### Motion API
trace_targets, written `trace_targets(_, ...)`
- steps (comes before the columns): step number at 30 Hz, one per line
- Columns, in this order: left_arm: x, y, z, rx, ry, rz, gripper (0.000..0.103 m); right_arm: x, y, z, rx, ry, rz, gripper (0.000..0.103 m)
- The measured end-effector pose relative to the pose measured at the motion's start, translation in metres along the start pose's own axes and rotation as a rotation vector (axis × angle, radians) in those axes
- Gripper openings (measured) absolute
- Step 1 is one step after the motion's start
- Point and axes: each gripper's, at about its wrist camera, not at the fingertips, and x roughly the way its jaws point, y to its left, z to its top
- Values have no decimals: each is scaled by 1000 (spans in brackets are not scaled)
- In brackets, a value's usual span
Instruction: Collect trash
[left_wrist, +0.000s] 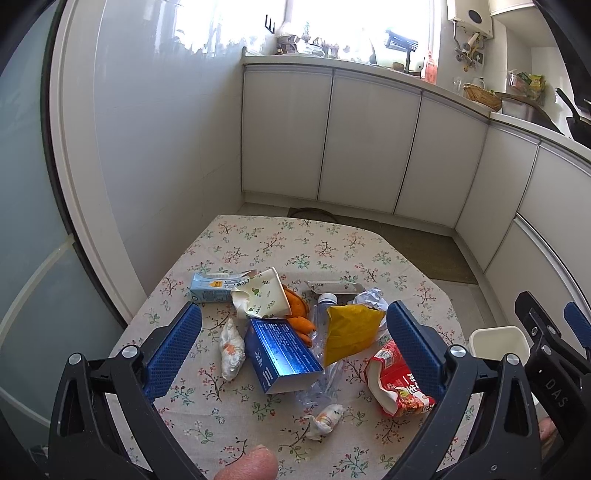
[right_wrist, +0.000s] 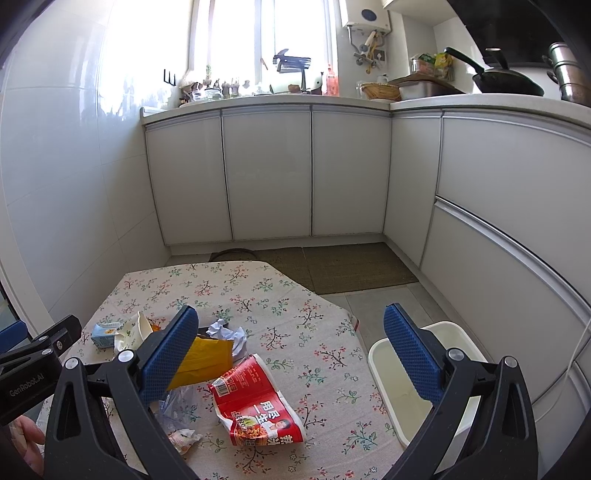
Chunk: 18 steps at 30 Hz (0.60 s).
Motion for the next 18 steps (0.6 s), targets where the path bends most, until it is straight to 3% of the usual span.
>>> trace_targets(18,5,0,-1,-3,22,14,96,9,2,-5,-3,35,-2,98)
